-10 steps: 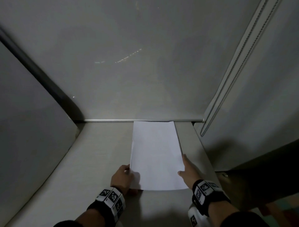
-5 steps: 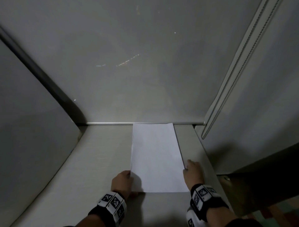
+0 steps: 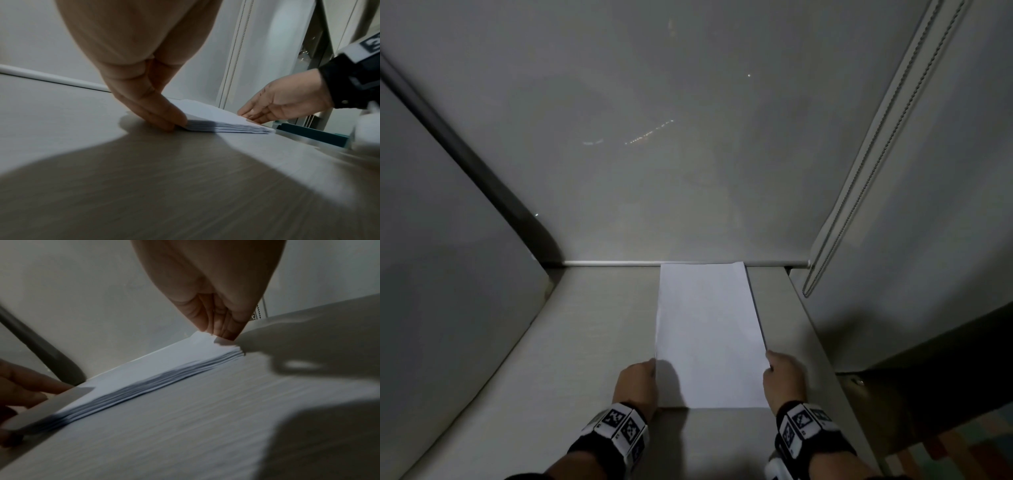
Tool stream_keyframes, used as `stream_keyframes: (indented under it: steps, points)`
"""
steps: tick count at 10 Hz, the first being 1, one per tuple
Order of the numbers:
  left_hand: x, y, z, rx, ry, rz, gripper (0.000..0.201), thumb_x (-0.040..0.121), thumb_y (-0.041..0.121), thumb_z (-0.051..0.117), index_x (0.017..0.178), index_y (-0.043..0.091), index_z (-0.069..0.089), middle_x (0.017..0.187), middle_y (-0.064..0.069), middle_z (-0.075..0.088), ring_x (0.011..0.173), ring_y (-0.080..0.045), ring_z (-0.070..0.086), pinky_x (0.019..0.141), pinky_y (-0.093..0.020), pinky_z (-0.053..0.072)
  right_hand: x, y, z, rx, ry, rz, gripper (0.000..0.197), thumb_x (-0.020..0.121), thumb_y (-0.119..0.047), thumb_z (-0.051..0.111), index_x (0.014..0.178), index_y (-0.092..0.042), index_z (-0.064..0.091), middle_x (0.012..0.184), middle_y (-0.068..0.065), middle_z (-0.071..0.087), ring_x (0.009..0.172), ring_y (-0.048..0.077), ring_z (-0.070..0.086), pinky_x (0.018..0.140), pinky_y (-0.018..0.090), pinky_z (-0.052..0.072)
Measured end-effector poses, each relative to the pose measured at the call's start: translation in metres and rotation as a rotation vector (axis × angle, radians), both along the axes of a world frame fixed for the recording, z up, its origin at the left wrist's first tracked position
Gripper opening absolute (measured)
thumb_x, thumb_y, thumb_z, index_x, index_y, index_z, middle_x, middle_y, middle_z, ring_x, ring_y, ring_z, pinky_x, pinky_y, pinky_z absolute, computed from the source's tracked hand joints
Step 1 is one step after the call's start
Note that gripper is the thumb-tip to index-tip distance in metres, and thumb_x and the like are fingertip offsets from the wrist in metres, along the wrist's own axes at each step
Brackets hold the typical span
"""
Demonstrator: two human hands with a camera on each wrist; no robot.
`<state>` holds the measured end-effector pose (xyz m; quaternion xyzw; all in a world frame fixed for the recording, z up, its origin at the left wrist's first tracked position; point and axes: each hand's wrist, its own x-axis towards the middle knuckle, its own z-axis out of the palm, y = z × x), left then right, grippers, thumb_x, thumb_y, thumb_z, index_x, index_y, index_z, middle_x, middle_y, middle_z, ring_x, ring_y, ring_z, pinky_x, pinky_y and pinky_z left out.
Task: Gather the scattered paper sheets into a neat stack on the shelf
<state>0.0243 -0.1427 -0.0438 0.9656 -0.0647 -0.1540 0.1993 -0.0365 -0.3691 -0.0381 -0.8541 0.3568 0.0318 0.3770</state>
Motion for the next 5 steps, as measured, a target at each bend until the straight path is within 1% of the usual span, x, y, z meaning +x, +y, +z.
stream_keyframes:
  steps: [1,2,3,4,5]
  points:
    - [0.000,0.000,0.000,0.020,-0.004,-0.005,0.043,0.097,0.009,0.034,0.138,0.018,0.047,0.138,-0.007,0.056,0.128,-0.022,0.051,0.104,-0.024,0.036,0.000,0.001,0.003,0.039,0.016,-0.005,0.046,0.090,0.006,0.034,0.136,-0.001,0.040,0.143,0.015,0.042,0.128,0.027,0.043,0.103,0.024,0.033]
    - [0.002,0.000,0.000,0.011,0.000,-0.002,0.043,0.097,0.009,0.035,0.138,0.017,0.046,0.140,-0.007,0.054,0.129,-0.022,0.050,0.106,-0.024,0.035,0.000,0.001,0.005,-0.009,0.035,0.048,0.046,0.090,0.004,0.035,0.136,-0.002,0.040,0.144,0.016,0.041,0.129,0.028,0.042,0.103,0.025,0.033]
    - [-0.006,0.002,0.006,0.025,0.020,-0.008,0.041,0.098,0.010,0.033,0.137,0.015,0.047,0.138,-0.009,0.056,0.127,-0.023,0.051,0.104,-0.025,0.037,-0.001,-0.001,0.003,-0.040,0.058,0.091,0.042,0.089,0.005,0.033,0.128,-0.001,0.048,0.135,0.015,0.050,0.120,0.025,0.049,0.093,0.021,0.036]
    - [-0.007,0.006,0.015,0.080,-0.011,-0.042,0.039,0.100,0.016,0.030,0.134,0.012,0.049,0.134,-0.011,0.058,0.123,-0.025,0.052,0.103,-0.029,0.039,-0.002,-0.004,0.010,-0.073,0.002,0.111,0.029,0.084,0.008,0.034,0.078,-0.008,0.057,0.087,0.009,0.057,0.077,0.017,0.051,0.066,0.019,0.034]
    - [-0.019,0.022,0.037,0.014,-0.018,-0.079,0.045,0.100,0.020,0.034,0.145,0.018,0.033,0.139,-0.008,0.051,0.128,-0.023,0.046,0.105,-0.026,0.036,-0.017,-0.008,0.015,-0.139,-0.074,0.064,0.031,0.086,0.006,0.038,0.092,-0.004,0.067,0.101,0.011,0.063,0.101,0.024,0.058,0.087,0.024,0.042]
